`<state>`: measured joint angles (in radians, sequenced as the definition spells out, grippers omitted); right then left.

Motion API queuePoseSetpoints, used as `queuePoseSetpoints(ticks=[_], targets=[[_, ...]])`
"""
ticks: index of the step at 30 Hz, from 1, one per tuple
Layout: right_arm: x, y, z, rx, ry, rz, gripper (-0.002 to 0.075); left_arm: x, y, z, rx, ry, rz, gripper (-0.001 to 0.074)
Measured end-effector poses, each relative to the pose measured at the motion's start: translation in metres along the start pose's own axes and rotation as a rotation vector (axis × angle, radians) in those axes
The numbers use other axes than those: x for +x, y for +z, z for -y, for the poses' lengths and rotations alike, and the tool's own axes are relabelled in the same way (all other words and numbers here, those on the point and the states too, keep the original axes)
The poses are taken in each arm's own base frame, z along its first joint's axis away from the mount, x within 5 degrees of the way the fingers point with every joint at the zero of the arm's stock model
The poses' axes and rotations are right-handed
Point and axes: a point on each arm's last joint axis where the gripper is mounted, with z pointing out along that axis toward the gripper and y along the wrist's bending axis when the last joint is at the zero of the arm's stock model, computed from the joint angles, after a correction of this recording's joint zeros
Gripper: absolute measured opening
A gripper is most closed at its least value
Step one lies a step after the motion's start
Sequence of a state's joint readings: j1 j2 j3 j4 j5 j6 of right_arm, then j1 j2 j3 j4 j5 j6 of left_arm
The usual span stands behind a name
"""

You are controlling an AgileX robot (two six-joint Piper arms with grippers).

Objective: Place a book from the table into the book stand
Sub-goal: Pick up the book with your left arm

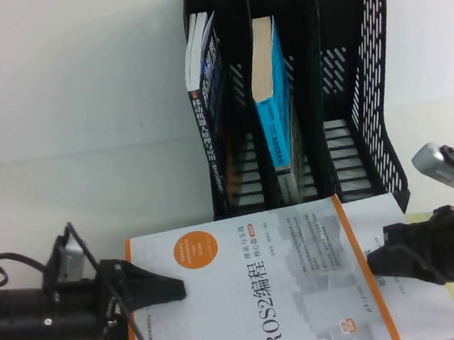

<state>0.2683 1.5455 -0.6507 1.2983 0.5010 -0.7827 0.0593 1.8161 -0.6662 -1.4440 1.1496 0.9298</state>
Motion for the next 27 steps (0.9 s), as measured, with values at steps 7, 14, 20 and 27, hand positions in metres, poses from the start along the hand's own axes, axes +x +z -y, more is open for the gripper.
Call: queuePoseSetpoints(ticks=[7,14,20,27], targets=[[0.0,0.001,0.0,-0.002,0.003,-0.002,-0.0002,0.008,0.016,0.006,-0.006,0.031,-0.064,0.0493],[0.0,0.001,0.0,-0.005,-0.009,0.0,-0.0002,0.009,0.015,0.01,0.042,0.023,-0.073,0.0179],[0.001,0.001,0.001,0.005,-0.069,-0.01,-0.0001,0.011,0.012,0.017,0.051,0.042,-0.062,0.011],[-0.004,-0.007,0.004,0.016,-0.132,-0.027,0.0,0.021,-0.001,0.042,0.019,0.134,-0.023,0.0108]])
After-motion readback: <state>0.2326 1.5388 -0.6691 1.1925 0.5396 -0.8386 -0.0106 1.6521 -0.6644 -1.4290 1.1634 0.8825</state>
